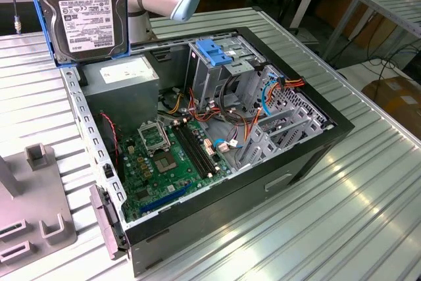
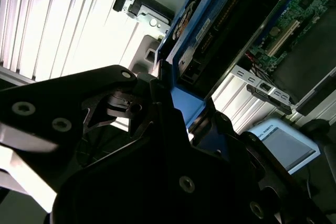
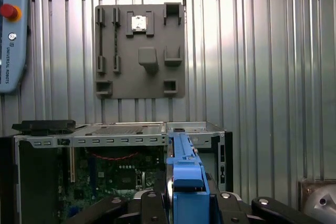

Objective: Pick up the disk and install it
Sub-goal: 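Pick up the disk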

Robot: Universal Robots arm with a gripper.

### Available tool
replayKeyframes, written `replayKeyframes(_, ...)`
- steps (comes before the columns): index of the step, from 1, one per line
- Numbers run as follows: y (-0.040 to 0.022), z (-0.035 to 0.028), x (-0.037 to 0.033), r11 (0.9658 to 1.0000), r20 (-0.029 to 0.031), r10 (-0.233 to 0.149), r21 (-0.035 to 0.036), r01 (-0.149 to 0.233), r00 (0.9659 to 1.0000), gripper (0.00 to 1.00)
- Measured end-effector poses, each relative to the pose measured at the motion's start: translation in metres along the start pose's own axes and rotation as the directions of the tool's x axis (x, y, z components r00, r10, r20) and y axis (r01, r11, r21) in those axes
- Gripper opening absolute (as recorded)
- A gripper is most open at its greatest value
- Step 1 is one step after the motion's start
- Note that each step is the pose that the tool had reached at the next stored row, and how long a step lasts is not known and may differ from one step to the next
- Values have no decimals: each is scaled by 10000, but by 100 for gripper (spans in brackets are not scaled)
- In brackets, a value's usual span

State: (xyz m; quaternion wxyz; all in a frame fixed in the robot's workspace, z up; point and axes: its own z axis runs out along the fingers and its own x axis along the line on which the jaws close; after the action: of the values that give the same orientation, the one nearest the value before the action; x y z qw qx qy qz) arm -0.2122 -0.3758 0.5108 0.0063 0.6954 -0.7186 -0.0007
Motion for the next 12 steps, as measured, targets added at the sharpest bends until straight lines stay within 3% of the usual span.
replayKeyframes(12,-202,-2,-7,10000,0,1,0,-1,10000,37)
